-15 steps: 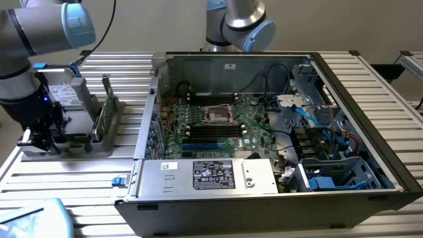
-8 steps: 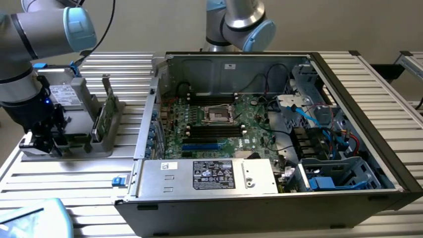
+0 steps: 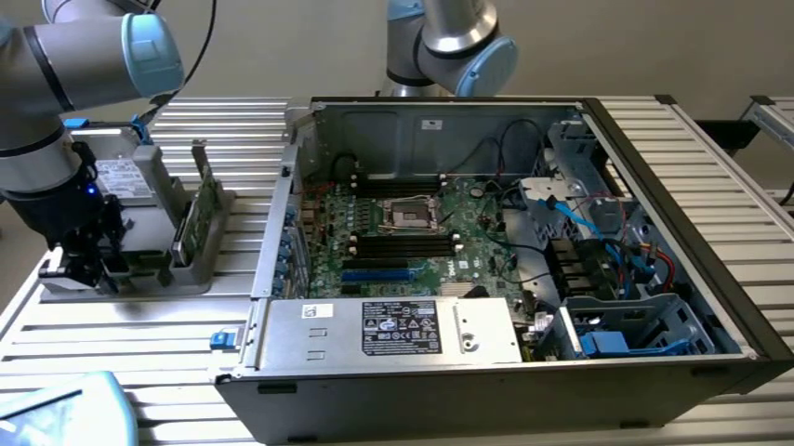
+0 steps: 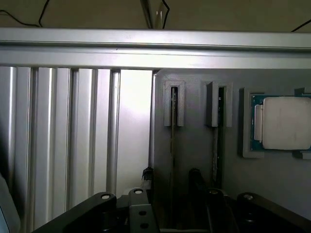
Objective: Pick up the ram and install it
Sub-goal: 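Pick up the ram and move it above insertion slot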
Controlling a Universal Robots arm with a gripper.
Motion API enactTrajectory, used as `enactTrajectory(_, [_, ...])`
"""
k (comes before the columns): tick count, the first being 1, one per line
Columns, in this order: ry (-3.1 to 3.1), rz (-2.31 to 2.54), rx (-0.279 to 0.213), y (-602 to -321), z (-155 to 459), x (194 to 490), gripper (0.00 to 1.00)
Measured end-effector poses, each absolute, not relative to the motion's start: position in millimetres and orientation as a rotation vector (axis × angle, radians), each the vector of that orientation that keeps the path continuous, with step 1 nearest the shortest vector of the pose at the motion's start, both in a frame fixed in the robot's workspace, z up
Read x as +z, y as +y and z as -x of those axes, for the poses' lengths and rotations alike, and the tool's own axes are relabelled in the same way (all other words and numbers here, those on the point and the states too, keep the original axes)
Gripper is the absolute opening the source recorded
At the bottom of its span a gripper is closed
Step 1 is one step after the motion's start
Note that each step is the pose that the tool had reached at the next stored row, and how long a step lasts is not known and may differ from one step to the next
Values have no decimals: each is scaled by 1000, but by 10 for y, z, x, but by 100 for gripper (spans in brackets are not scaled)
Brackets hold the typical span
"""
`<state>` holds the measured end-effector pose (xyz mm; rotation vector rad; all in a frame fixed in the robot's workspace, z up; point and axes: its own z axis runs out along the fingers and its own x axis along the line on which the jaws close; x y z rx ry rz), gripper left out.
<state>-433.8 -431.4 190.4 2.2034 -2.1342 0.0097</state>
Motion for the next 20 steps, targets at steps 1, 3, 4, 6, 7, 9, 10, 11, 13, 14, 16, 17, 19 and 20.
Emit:
enactTrajectory(1, [-2135, -2203, 9, -4313, 4338, 1903, 42])
enactTrajectory(3, [-2136, -2203, 8, -4313, 4339, 1899, 42])
enactTrajectory(4, [-2137, -2204, 7, -4314, 4339, 1898, 42])
enactTrajectory(6, [-2137, -2204, 6, -4314, 4339, 1897, 42])
enactTrajectory(7, [-2137, -2204, 6, -4314, 4339, 1897, 42])
enactTrajectory(9, [-2137, -2204, 6, -4314, 4339, 1897, 42])
enactTrajectory(10, [-2137, -2204, 6, -4314, 4339, 1897, 42])
enactTrajectory(11, [-2137, -2204, 6, -4313, 4339, 1897, 42])
enactTrajectory(13, [-2137, -2204, 6, -4314, 4339, 1897, 44])
enactTrajectory(14, [-2137, -2204, 6, -4314, 4339, 1897, 50])
enactTrajectory(16, [-2137, -2204, 6, -4314, 4339, 1897, 56])
enactTrajectory(17, [-2137, -2204, 6, -4313, 4339, 1897, 56])
enactTrajectory(19, [-2137, -2204, 6, -4313, 4339, 1897, 56])
enactTrajectory(20, [-2137, -2204, 6, -4314, 4339, 1897, 56])
